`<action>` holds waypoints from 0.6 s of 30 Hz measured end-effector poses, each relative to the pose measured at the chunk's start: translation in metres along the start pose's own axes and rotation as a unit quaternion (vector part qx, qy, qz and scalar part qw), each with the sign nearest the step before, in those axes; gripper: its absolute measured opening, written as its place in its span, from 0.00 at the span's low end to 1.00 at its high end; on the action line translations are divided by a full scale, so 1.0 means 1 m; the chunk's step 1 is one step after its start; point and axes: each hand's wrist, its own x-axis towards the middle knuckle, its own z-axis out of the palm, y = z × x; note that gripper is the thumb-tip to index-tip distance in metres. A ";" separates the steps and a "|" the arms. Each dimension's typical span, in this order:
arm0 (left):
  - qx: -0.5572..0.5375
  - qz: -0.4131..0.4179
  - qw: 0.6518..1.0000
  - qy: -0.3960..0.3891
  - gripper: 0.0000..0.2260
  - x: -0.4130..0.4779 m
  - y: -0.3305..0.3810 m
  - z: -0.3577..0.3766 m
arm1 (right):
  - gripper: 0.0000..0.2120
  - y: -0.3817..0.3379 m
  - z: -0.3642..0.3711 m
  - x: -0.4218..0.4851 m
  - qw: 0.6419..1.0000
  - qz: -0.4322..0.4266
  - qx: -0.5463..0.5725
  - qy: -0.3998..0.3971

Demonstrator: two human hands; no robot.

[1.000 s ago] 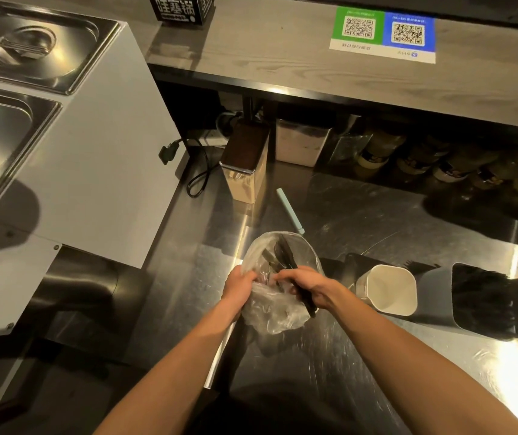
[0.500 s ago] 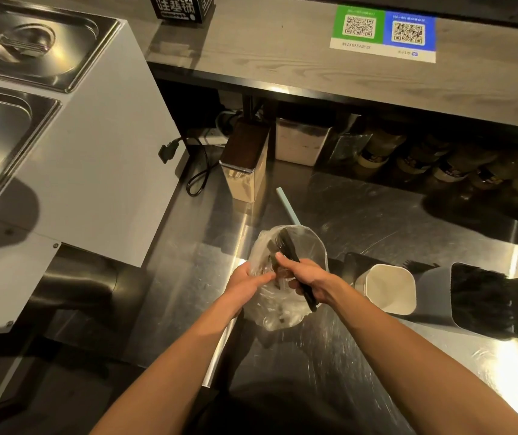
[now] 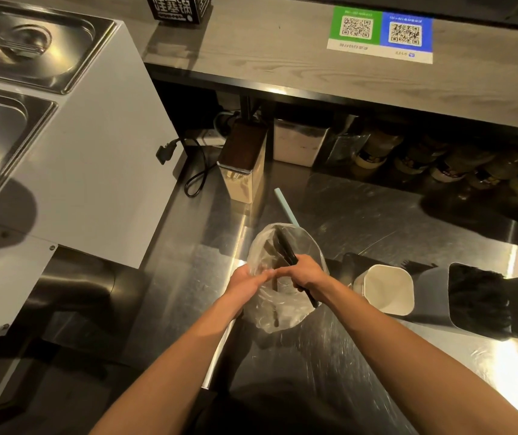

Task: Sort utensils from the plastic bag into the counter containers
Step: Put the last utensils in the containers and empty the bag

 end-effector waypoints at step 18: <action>0.165 0.000 0.985 0.040 0.16 0.013 0.003 0.010 | 0.10 0.006 0.001 0.001 0.940 -0.059 -0.318 0.111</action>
